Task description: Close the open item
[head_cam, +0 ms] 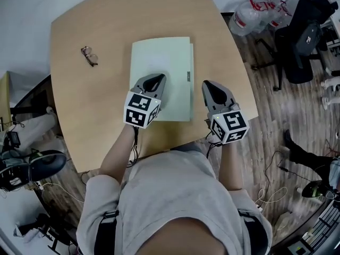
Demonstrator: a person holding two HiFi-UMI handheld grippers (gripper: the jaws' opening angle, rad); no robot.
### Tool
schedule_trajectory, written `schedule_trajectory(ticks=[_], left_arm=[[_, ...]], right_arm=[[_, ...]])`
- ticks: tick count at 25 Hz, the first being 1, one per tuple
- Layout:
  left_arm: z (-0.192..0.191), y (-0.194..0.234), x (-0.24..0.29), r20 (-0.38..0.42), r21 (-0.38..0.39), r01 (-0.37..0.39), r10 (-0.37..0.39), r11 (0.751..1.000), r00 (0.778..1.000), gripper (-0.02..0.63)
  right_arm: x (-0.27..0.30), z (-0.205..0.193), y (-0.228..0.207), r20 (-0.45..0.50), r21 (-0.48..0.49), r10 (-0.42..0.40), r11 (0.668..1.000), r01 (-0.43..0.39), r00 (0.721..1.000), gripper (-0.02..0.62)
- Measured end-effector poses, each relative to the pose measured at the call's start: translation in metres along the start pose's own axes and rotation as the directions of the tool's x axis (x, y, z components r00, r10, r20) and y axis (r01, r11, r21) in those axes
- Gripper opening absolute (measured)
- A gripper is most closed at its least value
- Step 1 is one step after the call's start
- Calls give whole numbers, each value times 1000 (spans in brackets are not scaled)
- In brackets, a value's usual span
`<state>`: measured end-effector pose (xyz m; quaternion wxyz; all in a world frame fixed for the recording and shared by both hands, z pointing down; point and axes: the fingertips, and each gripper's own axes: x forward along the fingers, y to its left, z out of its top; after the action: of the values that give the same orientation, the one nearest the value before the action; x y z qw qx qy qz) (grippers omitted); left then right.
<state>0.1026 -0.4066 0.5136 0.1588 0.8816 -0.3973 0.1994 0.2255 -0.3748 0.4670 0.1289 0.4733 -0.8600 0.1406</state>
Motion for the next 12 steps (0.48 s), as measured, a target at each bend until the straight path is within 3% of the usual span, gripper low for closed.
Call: schedule_trajectory(ticks=[12], left_arm=[[-23, -9, 38, -123, 87, -13, 24, 996, 992, 12]], right_arm=[[38, -20, -17, -68, -7, 86, 996, -87, 994, 8]])
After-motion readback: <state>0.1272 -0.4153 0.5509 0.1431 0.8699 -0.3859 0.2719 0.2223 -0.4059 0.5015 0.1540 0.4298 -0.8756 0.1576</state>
